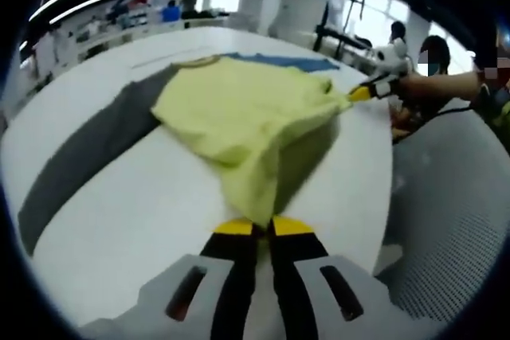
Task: Fold the garment on the visible template until the final outline fits inside the template.
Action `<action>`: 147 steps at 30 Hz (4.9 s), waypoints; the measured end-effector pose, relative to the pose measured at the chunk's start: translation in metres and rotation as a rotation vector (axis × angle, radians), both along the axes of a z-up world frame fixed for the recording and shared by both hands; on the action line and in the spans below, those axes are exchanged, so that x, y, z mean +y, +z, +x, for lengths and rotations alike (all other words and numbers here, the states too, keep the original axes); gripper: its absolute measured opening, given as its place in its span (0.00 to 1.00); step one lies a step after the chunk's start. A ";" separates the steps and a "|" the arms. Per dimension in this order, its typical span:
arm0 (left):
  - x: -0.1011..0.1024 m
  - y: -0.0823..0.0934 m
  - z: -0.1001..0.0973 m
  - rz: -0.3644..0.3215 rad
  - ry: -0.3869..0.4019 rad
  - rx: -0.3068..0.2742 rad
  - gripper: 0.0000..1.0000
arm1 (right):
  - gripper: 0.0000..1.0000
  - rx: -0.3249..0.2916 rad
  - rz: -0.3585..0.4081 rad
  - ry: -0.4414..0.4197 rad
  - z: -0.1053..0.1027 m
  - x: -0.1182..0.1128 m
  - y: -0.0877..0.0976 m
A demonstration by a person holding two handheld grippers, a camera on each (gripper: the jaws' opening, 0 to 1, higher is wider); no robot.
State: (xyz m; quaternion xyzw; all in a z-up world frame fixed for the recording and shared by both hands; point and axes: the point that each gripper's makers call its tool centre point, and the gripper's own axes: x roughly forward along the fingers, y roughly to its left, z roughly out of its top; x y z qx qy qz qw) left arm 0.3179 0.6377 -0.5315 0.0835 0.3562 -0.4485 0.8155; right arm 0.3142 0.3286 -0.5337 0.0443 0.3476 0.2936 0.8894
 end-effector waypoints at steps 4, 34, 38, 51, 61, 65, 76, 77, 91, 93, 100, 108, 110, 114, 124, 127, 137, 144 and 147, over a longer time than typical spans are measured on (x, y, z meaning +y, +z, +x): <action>-0.002 0.004 -0.006 -0.028 -0.009 0.051 0.01 | 0.00 -0.008 -0.001 -0.006 0.001 -0.004 0.005; 0.000 0.003 -0.049 -0.100 0.143 0.521 0.00 | 0.00 0.124 0.024 -0.027 -0.052 -0.038 0.016; 0.002 0.002 -0.049 -0.105 0.167 0.553 0.00 | 0.00 0.149 0.038 -0.034 -0.060 -0.036 0.014; 0.003 0.009 -0.048 -0.107 0.157 0.608 0.00 | 0.00 0.199 0.117 -0.086 -0.067 -0.035 0.027; 0.008 -0.007 -0.055 -0.063 0.187 0.653 0.00 | 0.00 0.248 0.118 -0.088 -0.078 -0.032 0.012; 0.008 -0.007 -0.054 -0.073 0.194 0.657 0.00 | 0.00 0.261 0.115 -0.093 -0.080 -0.031 0.004; 0.005 0.000 -0.054 -0.080 0.111 0.599 0.01 | 0.00 0.262 0.105 -0.093 -0.081 -0.030 0.000; 0.005 0.000 -0.055 -0.082 0.116 0.605 0.01 | 0.00 0.261 0.104 -0.092 -0.081 -0.030 0.000; 0.006 -0.004 -0.060 -0.064 0.217 0.747 0.00 | 0.00 0.265 0.099 -0.086 -0.082 -0.029 -0.002; 0.007 -0.008 -0.062 -0.030 0.221 0.757 0.00 | 0.00 0.264 0.099 -0.086 -0.082 -0.029 -0.002; 0.006 -0.008 -0.067 -0.006 0.177 0.741 0.00 | 0.00 0.267 0.096 -0.087 -0.084 -0.032 -0.004; 0.007 -0.002 -0.067 -0.034 0.160 0.724 0.00 | 0.00 0.262 0.087 -0.075 -0.083 -0.032 -0.003; 0.005 0.005 -0.064 -0.078 0.169 0.730 0.00 | 0.00 0.257 0.090 -0.073 -0.083 -0.032 -0.001; 0.005 0.014 -0.061 -0.126 0.178 0.725 0.00 | 0.00 0.254 0.095 -0.077 -0.082 -0.032 0.001; 0.002 0.036 -0.058 -0.220 0.203 0.720 0.02 | 0.00 0.243 0.102 -0.080 -0.081 -0.032 0.006; 0.003 0.035 -0.055 -0.226 0.223 0.719 0.01 | 0.00 0.244 0.102 -0.081 -0.081 -0.031 0.005; 0.014 -0.005 -0.070 0.002 0.263 0.757 0.00 | 0.00 0.245 0.105 -0.081 -0.082 -0.030 0.005; 0.009 -0.006 -0.070 0.078 0.190 0.680 0.00 | 0.00 0.240 0.097 -0.079 -0.082 -0.032 0.002; 0.011 -0.005 -0.071 0.078 0.166 0.654 0.00 | 0.00 0.232 0.091 -0.071 -0.082 -0.031 0.001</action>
